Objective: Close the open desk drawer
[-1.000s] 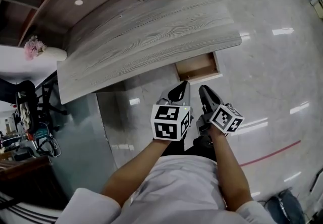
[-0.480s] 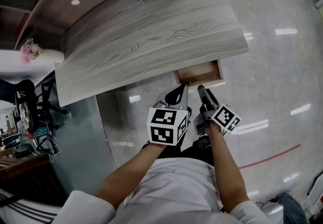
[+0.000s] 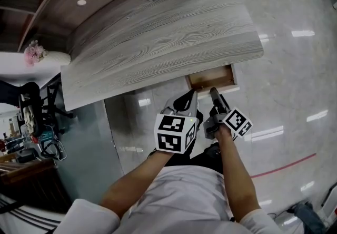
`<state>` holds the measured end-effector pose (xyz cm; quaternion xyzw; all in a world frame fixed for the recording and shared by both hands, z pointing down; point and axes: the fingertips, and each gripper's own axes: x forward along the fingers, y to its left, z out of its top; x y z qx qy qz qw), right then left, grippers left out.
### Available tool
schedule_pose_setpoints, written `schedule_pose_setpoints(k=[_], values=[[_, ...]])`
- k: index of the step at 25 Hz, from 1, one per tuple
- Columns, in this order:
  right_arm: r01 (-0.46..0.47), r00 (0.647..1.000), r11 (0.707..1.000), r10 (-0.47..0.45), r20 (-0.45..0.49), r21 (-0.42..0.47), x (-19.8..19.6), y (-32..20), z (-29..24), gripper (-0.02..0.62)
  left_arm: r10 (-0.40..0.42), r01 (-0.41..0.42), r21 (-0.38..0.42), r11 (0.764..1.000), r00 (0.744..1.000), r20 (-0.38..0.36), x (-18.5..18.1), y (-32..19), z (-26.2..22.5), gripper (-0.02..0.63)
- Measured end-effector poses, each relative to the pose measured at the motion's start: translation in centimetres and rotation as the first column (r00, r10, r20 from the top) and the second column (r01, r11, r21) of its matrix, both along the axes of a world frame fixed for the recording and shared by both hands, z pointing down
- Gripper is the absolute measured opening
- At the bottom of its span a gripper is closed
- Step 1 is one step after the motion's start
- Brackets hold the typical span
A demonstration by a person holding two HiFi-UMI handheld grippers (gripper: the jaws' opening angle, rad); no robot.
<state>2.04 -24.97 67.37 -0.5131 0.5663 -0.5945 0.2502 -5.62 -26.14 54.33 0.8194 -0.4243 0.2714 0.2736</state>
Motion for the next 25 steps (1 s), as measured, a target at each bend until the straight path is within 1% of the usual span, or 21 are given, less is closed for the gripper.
schedule_pose_setpoints(k=[4, 8, 12, 17, 20, 25], values=[[-0.009, 1.0, 1.0, 0.009, 0.03, -0.01, 0.0, 0.1, -0.7, 0.175, 0.0, 0.0, 0.004, 1.0, 1.0, 0.002, -0.1, 0.2, -0.2, 0.003], [-0.02, 0.997, 1.0, 0.02, 0.069, 0.0, 0.1, -0.3, -2.4, 0.175, -0.009, 0.009, 0.003, 1.0, 1.0, -0.004, -0.1, 0.4, -0.6, 0.003], [-0.017, 0.996, 1.0, 0.017, 0.087, 0.004, 0.1, -0.3, -3.1, 0.175, -0.015, 0.015, 0.003, 1.0, 1.0, -0.009, -0.1, 0.8, -0.8, 0.003], [0.008, 0.998, 0.998, -0.012, 0.061, 0.061, -0.1, -1.1, -5.0, 0.175, -0.028, 0.028, 0.0, 1.0, 1.0, -0.015, -0.4, 1.0, -1.0, 0.003], [0.026, 0.998, 0.998, -0.029, 0.056, 0.053, -0.3, -1.0, -5.0, 0.173, -0.033, 0.033, 0.004, 0.999, 0.999, -0.019, -0.4, 1.1, -1.3, 0.003], [0.022, 0.998, 0.998, -0.025, 0.049, 0.057, -0.4, -1.9, -5.1, 0.172, -0.036, 0.037, 0.015, 0.999, 0.999, -0.04, -0.1, 0.7, -2.0, 0.003]])
